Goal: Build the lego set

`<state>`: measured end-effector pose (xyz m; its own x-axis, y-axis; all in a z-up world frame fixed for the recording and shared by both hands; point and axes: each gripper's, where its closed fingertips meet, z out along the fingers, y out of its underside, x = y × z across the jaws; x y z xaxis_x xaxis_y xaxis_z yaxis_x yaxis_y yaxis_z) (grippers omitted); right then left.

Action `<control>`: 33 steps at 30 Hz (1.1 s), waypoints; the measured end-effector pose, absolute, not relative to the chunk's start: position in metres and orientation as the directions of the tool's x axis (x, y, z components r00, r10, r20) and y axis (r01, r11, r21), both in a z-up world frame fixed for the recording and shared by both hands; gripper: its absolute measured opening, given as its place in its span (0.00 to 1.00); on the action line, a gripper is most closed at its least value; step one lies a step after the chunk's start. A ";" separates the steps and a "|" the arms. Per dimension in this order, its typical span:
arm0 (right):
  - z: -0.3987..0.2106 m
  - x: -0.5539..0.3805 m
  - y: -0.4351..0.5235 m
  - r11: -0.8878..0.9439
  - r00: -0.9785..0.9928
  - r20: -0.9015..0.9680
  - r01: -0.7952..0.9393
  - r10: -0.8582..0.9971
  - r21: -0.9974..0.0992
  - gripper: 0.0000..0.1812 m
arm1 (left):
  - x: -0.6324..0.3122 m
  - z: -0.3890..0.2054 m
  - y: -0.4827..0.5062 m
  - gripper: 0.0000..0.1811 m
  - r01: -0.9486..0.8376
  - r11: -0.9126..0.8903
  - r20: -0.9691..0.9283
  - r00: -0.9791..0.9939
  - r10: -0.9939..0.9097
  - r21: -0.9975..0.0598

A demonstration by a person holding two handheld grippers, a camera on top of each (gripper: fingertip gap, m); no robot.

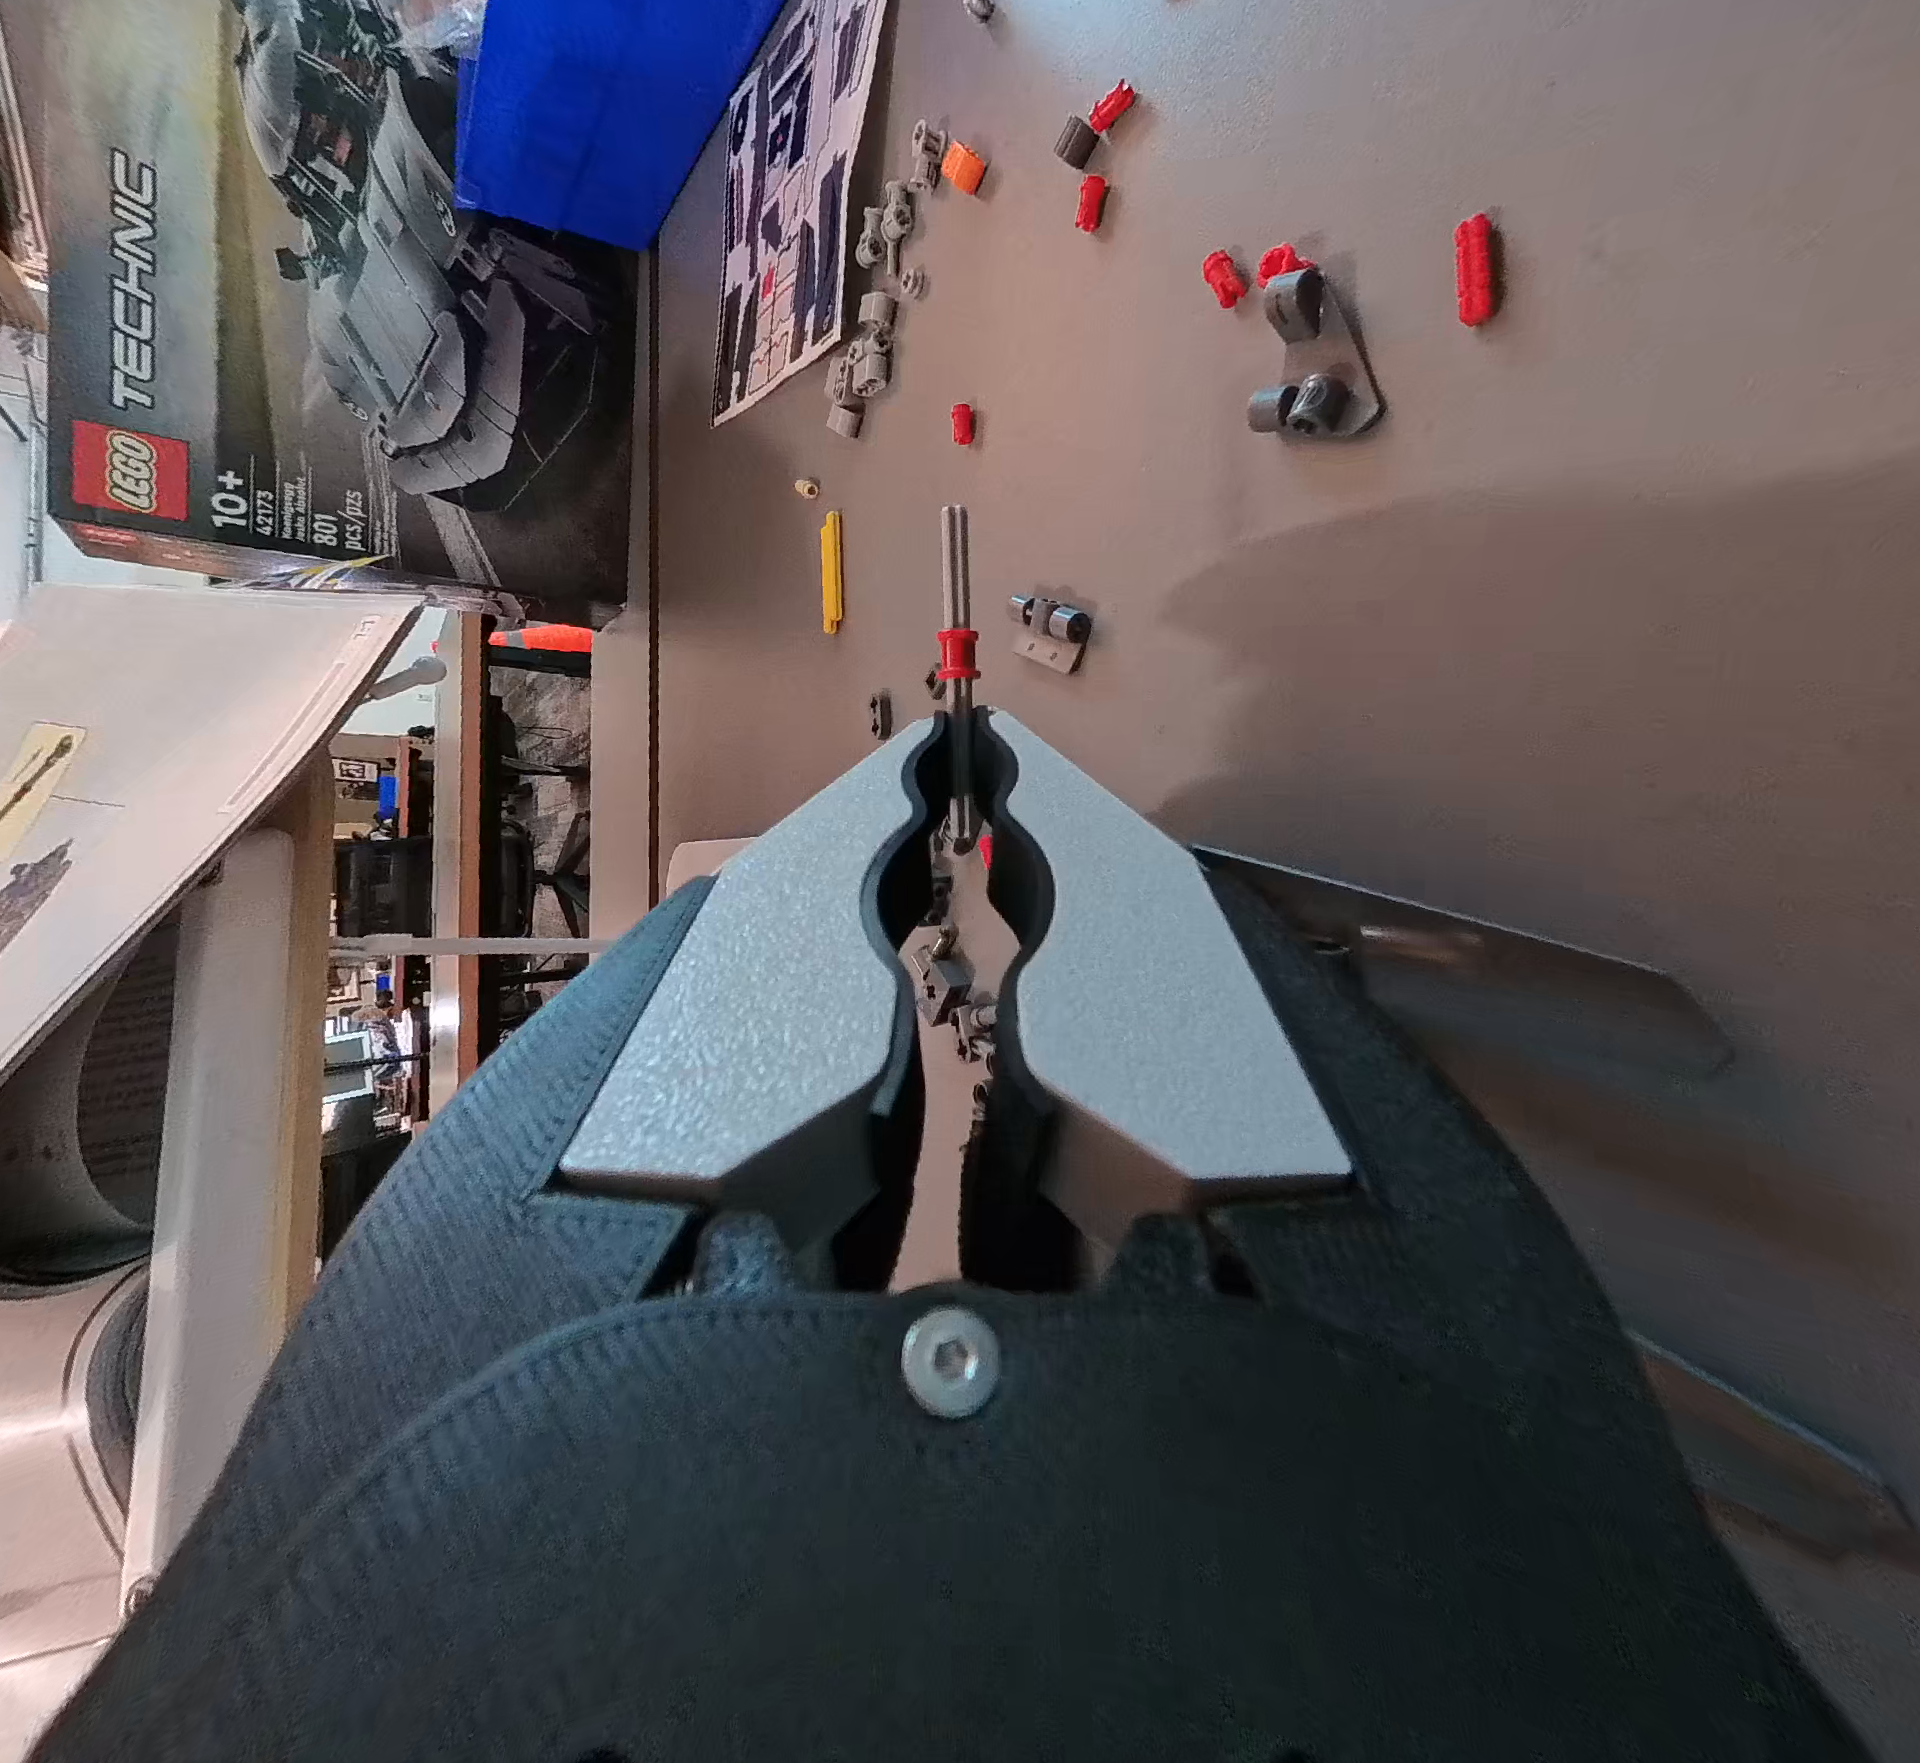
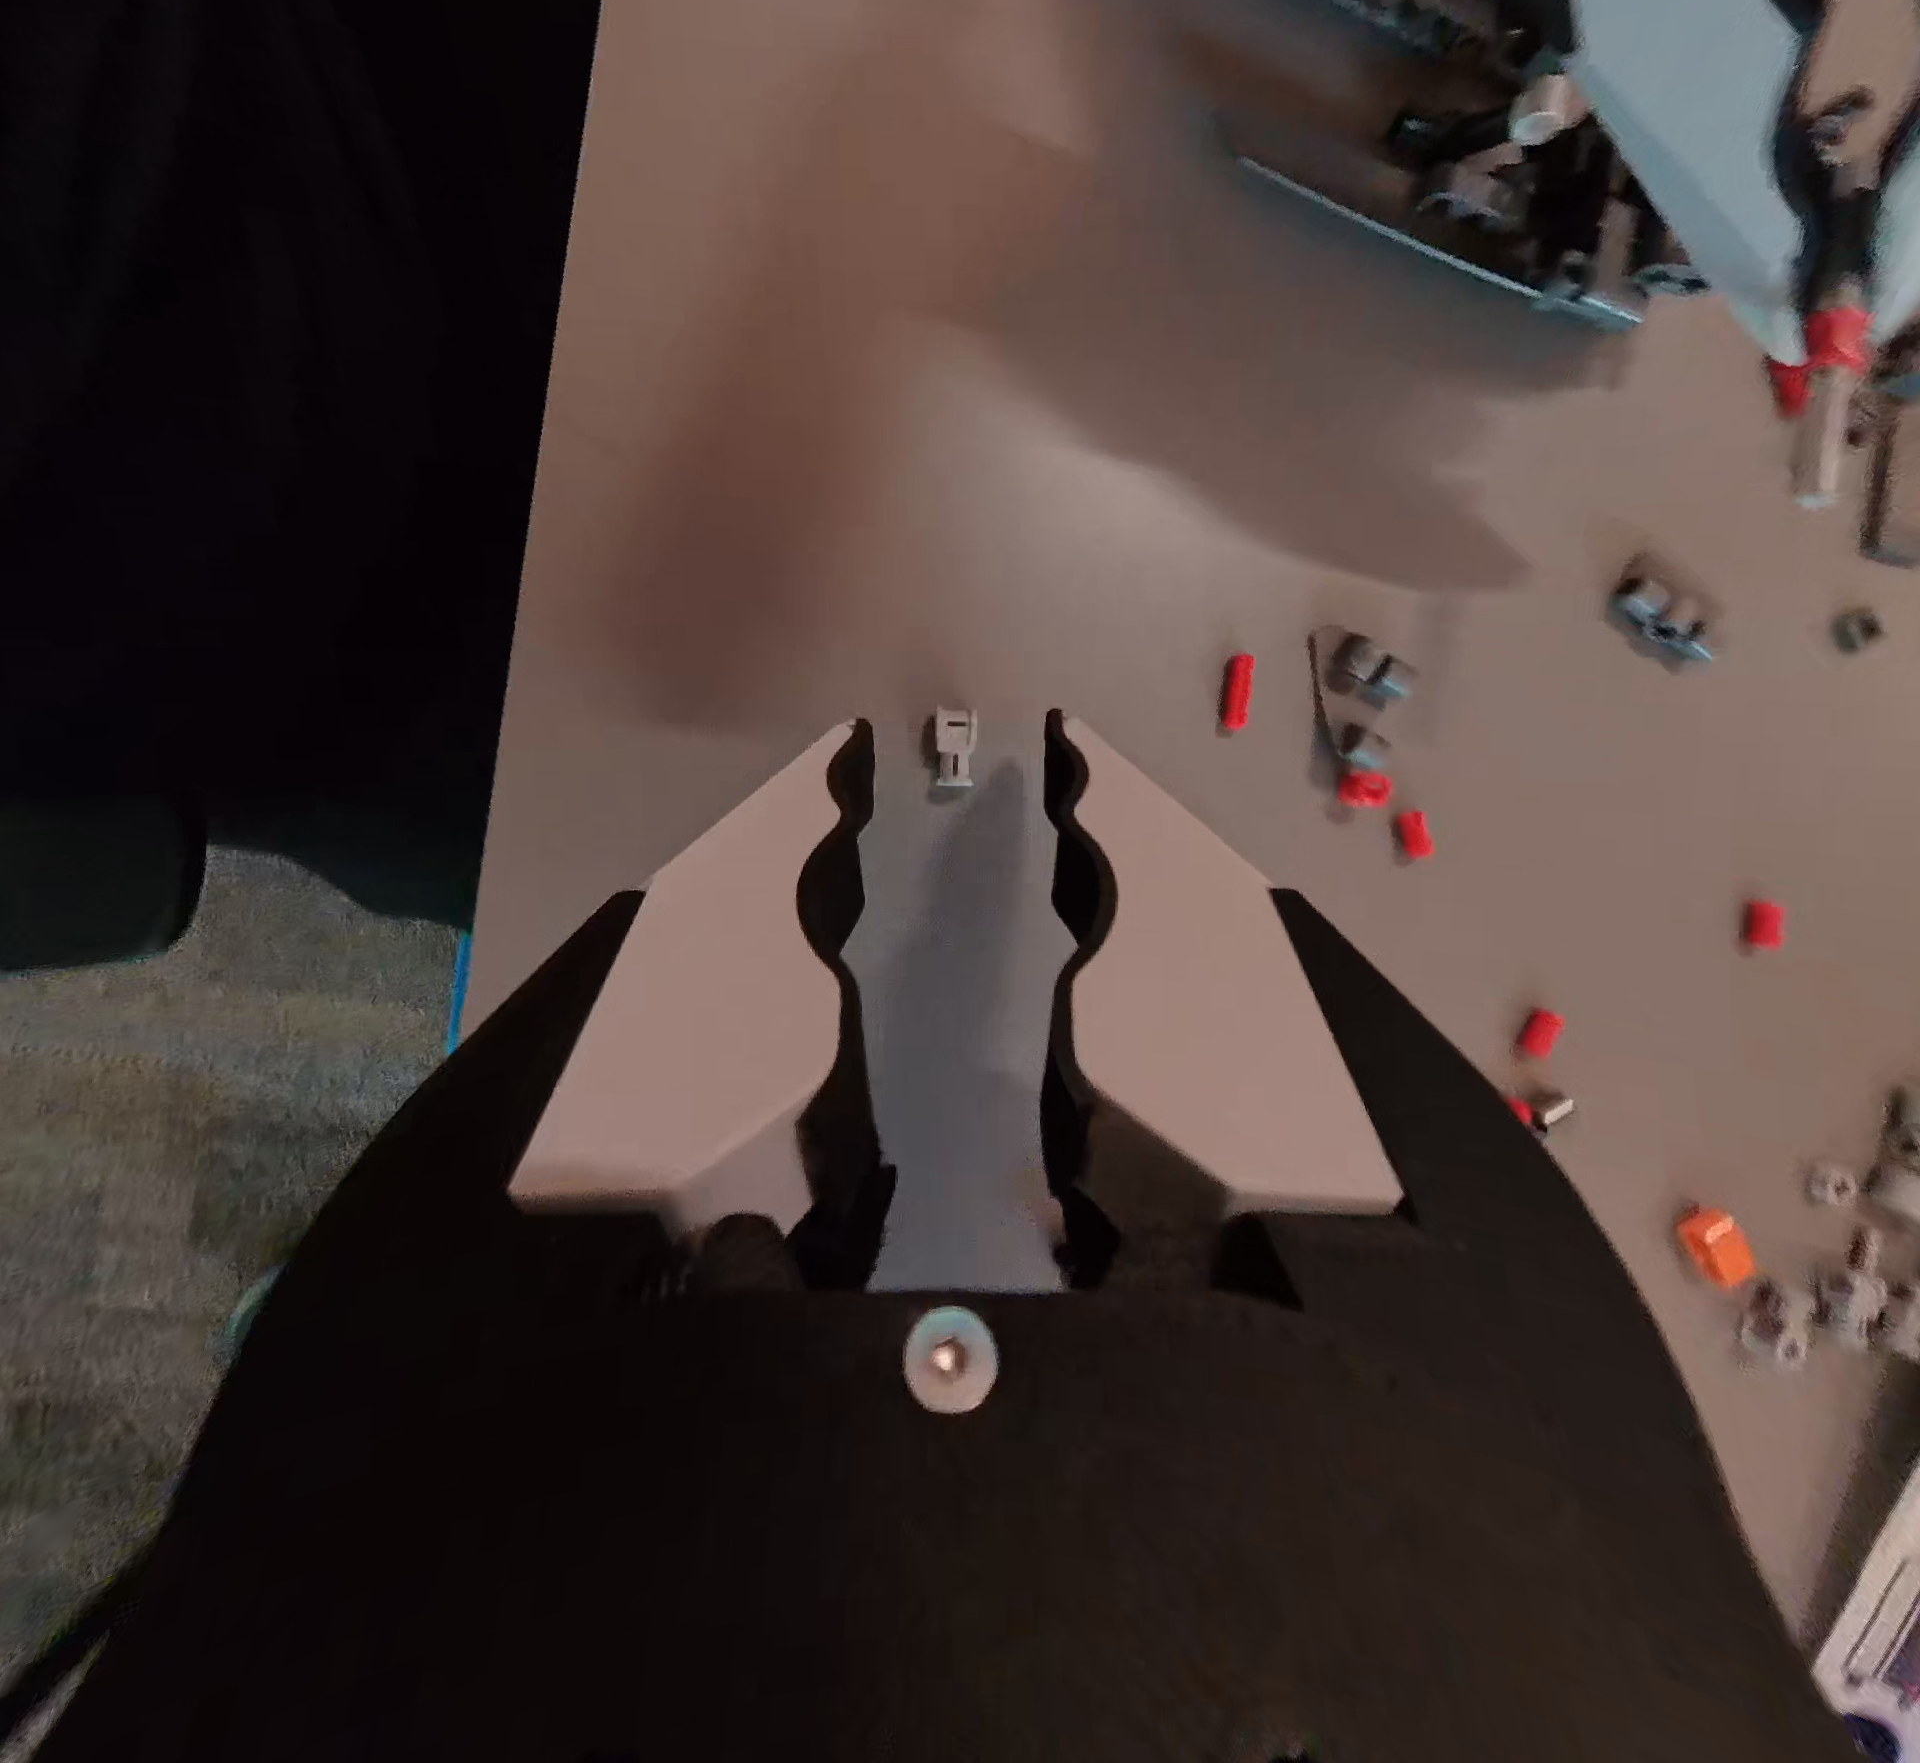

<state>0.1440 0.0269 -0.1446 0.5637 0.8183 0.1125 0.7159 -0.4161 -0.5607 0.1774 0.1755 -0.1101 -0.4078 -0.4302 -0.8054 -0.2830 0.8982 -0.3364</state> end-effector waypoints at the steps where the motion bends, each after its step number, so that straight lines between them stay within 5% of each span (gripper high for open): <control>1: -0.139 0.147 0.027 -0.443 0.609 0.117 0.683 0.785 -0.580 0.17 | 0.177 -0.110 0.175 0.00 -0.282 0.898 -0.805 -0.408 -0.431 -0.338; 9: -0.131 0.138 -0.002 -0.563 0.759 0.008 0.491 0.652 -0.665 0.07 | 0.176 -0.109 0.172 0.00 -0.277 0.898 -0.803 -0.412 -0.432 -0.341; 23: -0.150 0.151 0.043 -0.599 0.765 0.014 0.515 0.644 -0.614 0.15 | 0.173 -0.112 0.171 0.00 -0.277 0.904 -0.805 -0.421 -0.418 -0.325; 33: -0.152 0.157 0.033 -0.690 0.930 -0.029 0.251 0.367 -0.679 0.16 | 0.173 -0.110 0.171 0.00 -0.277 0.900 -0.799 -0.421 -0.429 -0.337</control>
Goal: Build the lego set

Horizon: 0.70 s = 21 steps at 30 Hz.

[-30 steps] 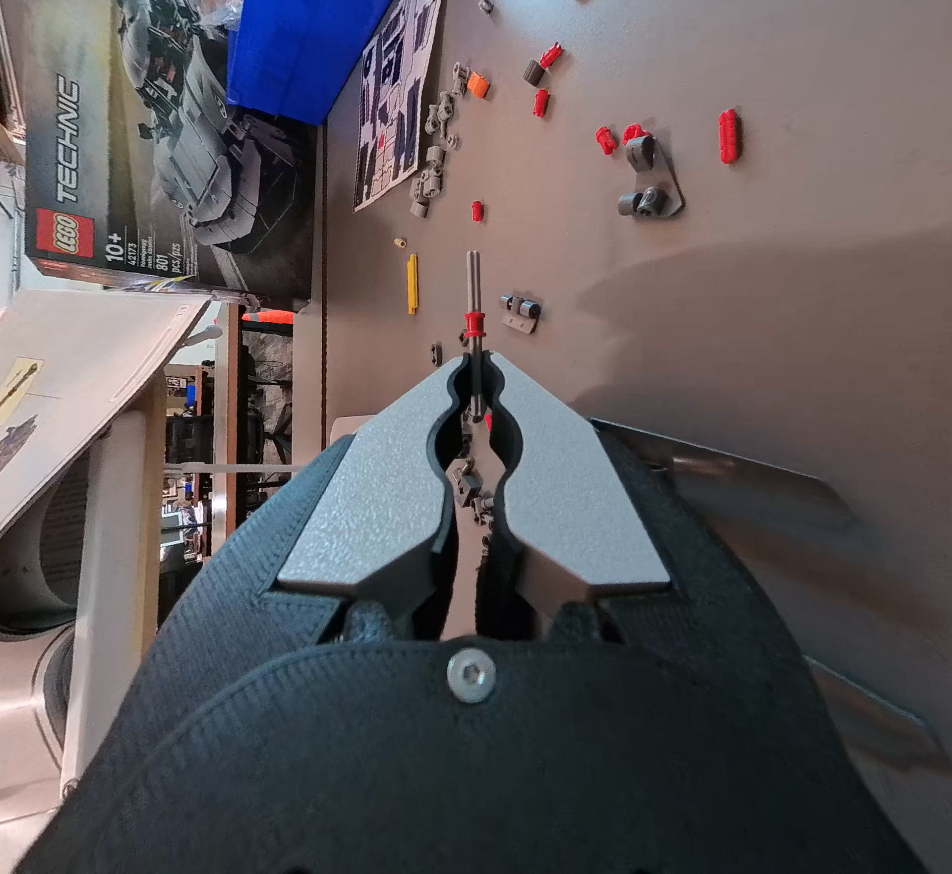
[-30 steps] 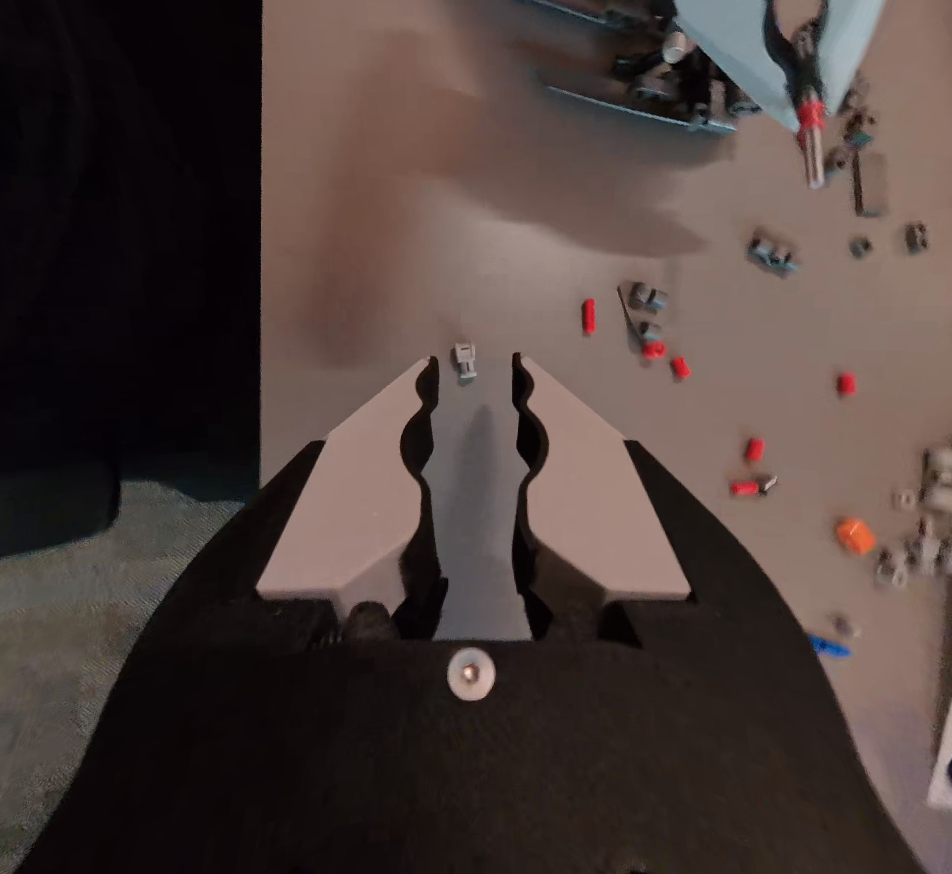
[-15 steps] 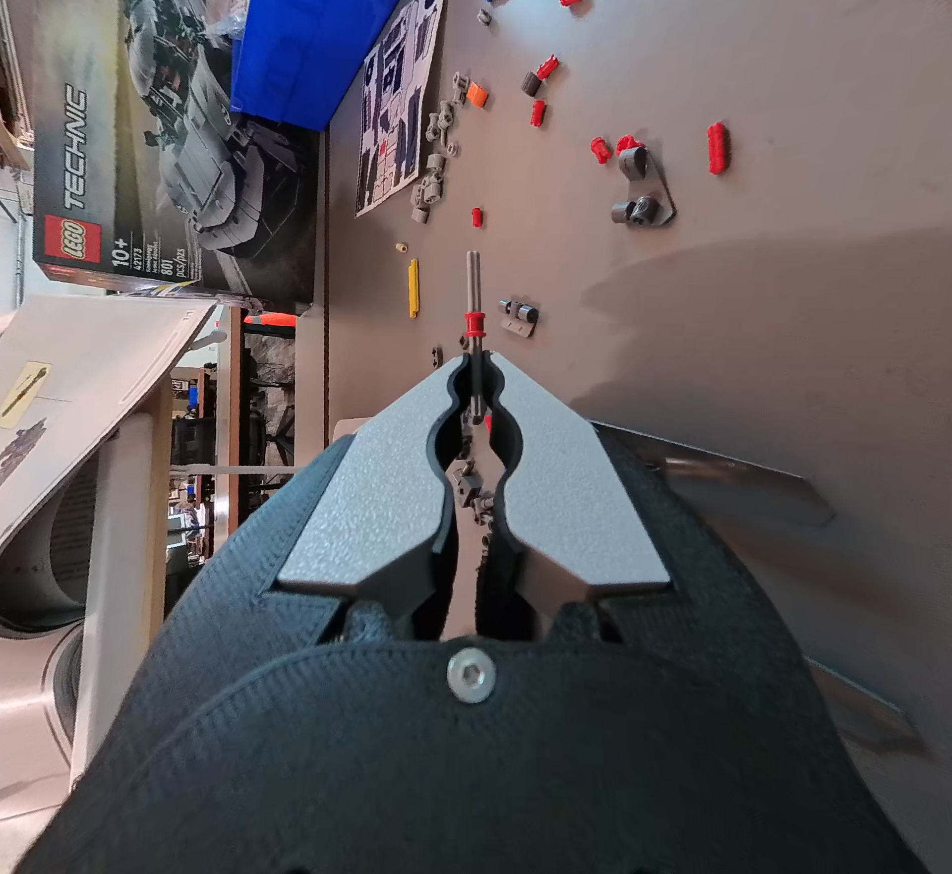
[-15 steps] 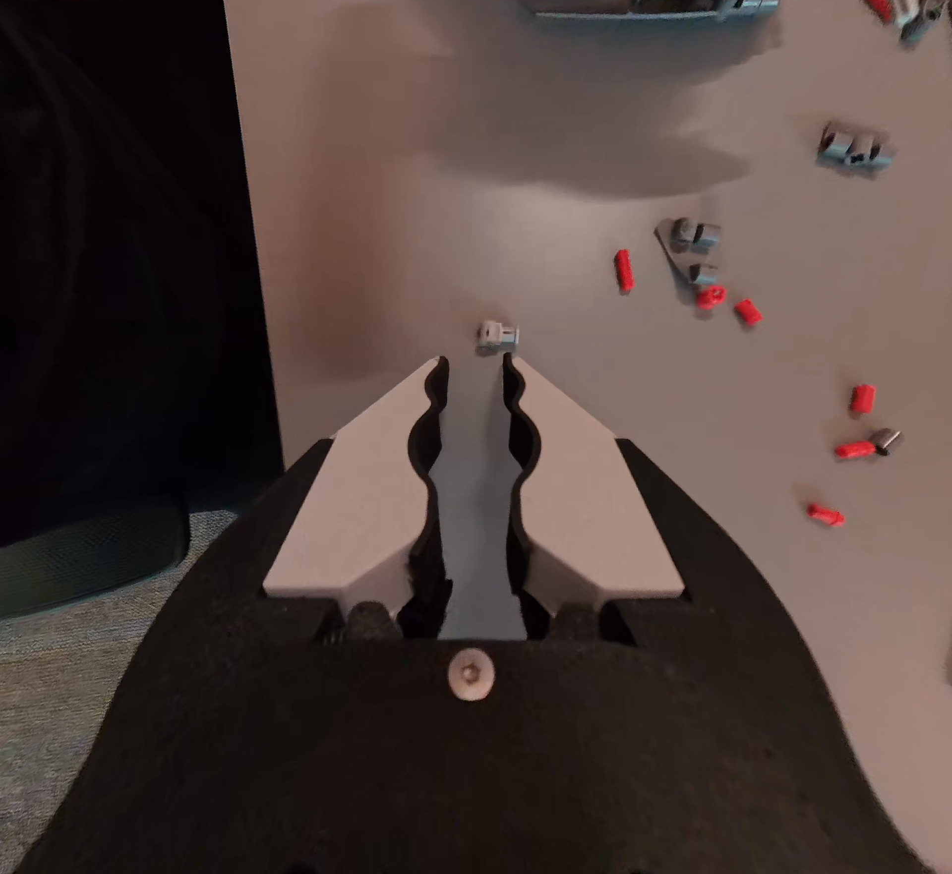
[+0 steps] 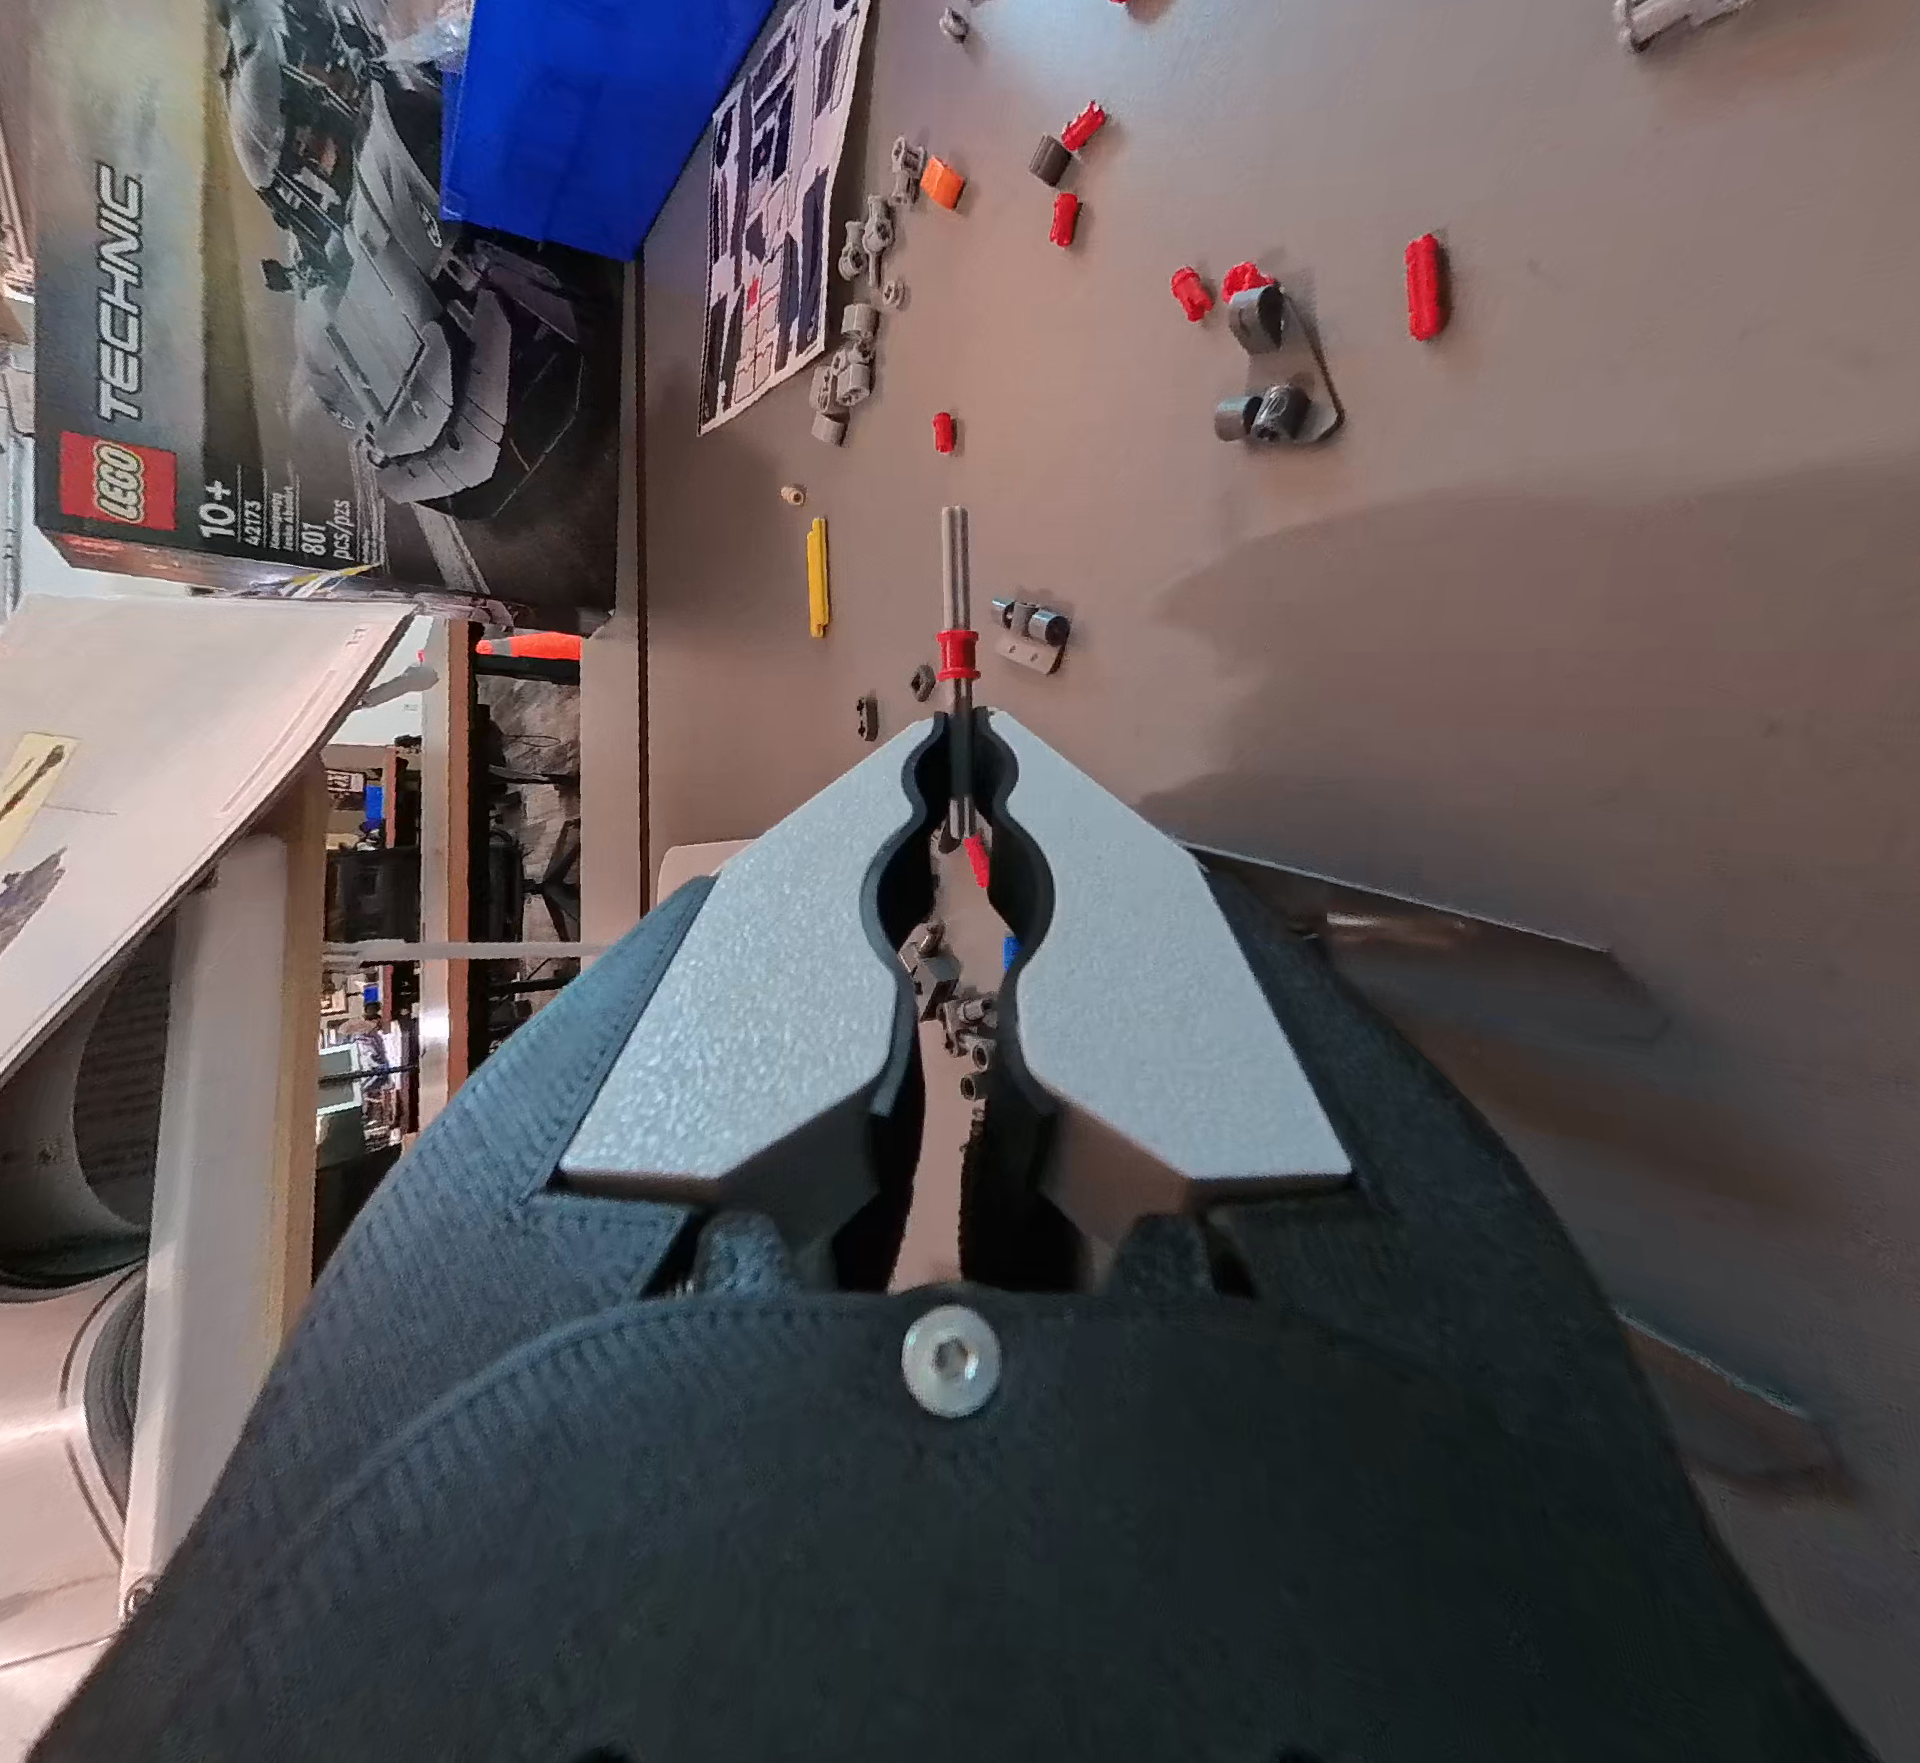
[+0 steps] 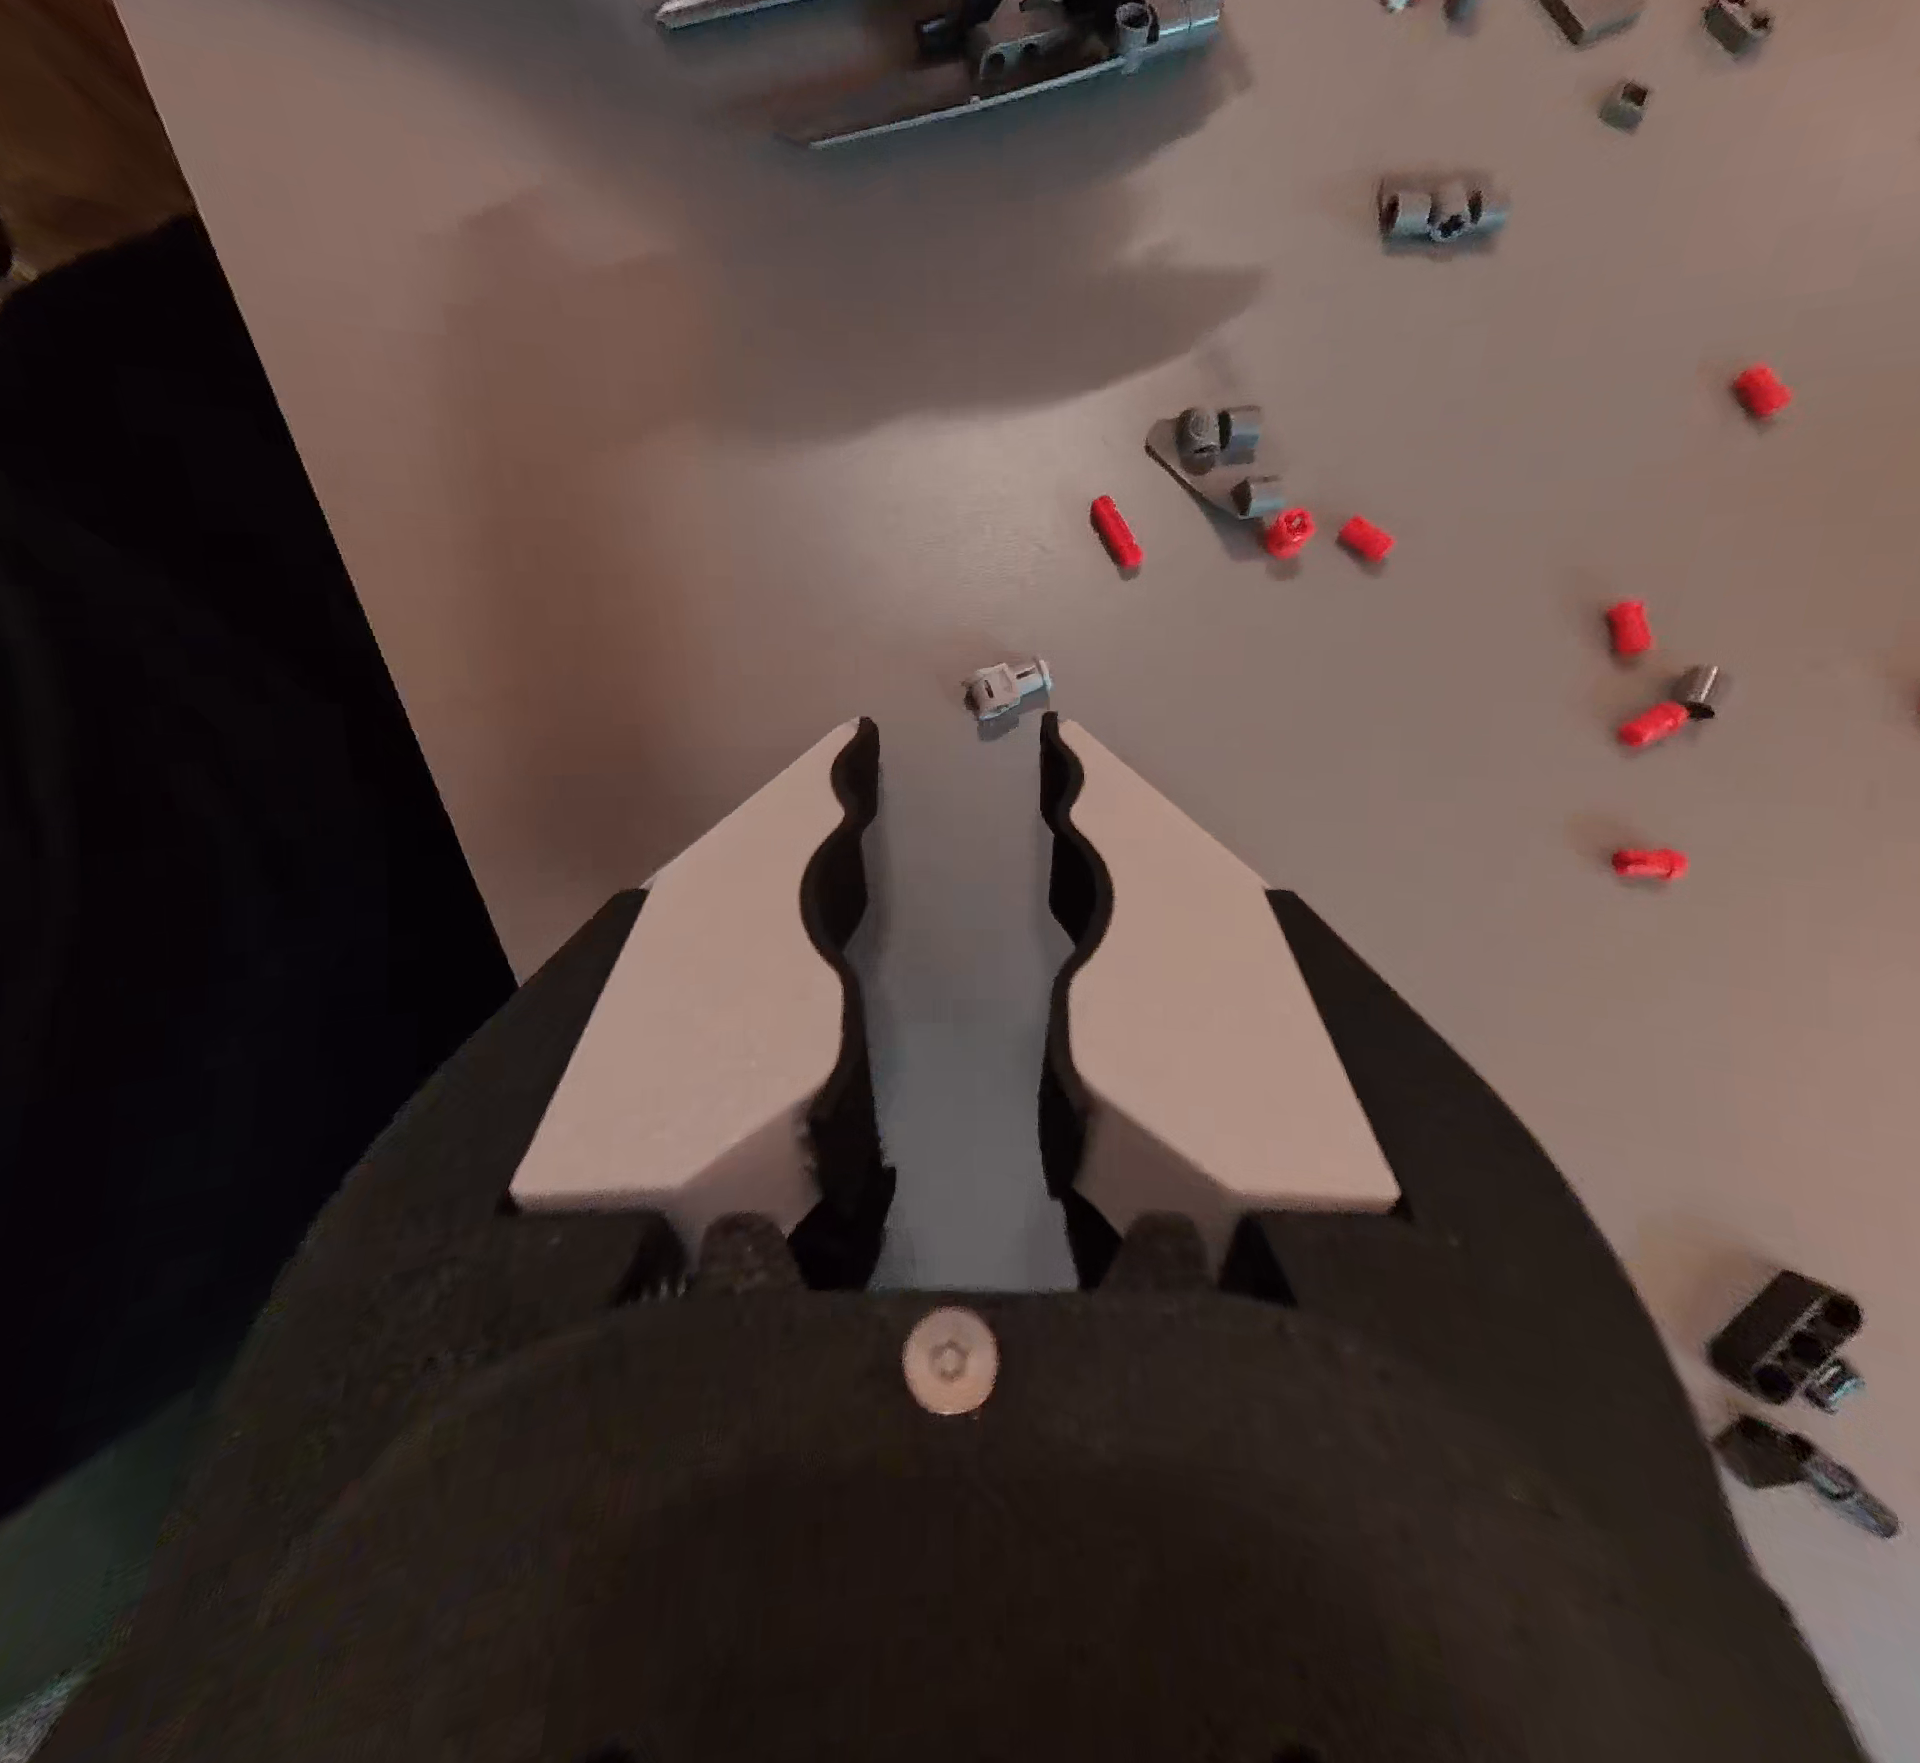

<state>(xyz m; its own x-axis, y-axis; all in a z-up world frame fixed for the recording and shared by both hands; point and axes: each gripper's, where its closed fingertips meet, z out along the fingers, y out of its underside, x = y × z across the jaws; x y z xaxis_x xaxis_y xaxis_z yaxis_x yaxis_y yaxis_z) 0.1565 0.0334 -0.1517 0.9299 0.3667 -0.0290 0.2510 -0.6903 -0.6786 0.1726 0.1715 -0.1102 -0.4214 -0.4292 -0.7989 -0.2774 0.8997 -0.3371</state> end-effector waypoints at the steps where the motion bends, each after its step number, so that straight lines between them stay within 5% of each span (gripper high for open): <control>1: -0.152 0.157 0.035 -0.690 0.938 -0.020 0.239 0.345 -0.683 0.17 | 0.173 -0.110 0.171 0.00 -0.277 0.900 -0.800 -0.420 -0.428 -0.336; 21: -0.153 0.151 0.041 -0.638 0.916 -0.019 0.263 0.400 -0.724 0.12 | 0.171 -0.110 0.164 0.00 -0.256 0.912 -0.805 -0.434 -0.404 -0.320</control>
